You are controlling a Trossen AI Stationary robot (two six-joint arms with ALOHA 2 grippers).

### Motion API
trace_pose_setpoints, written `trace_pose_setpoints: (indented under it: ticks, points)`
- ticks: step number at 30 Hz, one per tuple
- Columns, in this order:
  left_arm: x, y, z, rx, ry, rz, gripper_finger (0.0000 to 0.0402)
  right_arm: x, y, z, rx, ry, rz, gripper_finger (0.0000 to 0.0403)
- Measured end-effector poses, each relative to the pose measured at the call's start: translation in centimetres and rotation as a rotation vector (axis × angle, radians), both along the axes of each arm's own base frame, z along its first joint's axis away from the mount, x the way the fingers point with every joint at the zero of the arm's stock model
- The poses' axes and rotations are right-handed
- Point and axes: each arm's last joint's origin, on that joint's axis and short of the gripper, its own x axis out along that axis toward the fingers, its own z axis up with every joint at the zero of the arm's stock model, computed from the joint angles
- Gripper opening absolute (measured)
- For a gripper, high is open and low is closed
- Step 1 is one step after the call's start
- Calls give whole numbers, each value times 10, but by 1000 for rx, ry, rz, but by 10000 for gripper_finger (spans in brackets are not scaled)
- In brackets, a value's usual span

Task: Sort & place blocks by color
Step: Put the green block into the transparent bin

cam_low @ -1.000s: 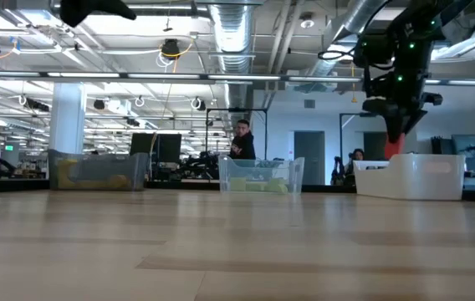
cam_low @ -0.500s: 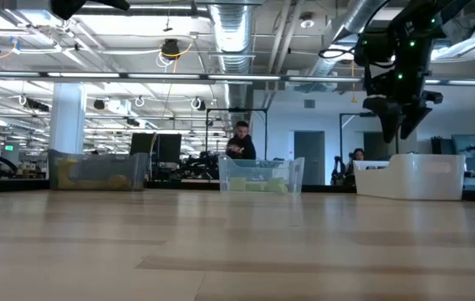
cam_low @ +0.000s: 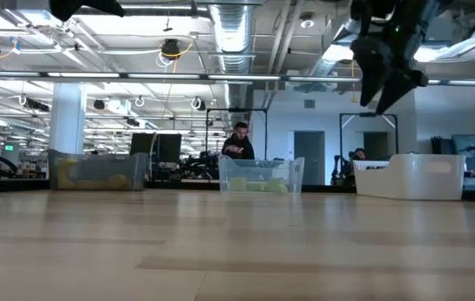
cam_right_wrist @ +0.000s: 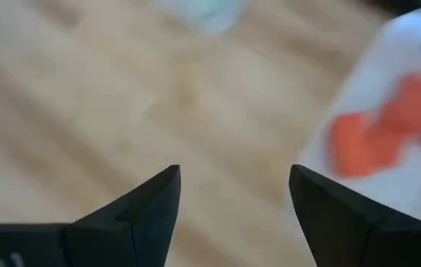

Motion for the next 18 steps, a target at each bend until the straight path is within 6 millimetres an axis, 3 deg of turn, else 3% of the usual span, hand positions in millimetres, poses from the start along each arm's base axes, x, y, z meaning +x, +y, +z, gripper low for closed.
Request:
trace_pose_setpoints:
  ticks: [4, 8, 13, 18]
  points:
    - [-3, 1, -4, 7, 24, -6, 215, 18, 40, -4, 104, -31, 85, 275]
    - [-4, 1, -29, -21, -5, -21, 215, 28, 89, -9, 237, -36, 135, 274]
    - [-1, -3, -67, -143, -132, -127, 215, 26, 153, -21, 442, 34, 130, 274]
    - [0, -4, -85, -182, -240, -187, 215, 14, 208, -42, 639, 262, 27, 274]
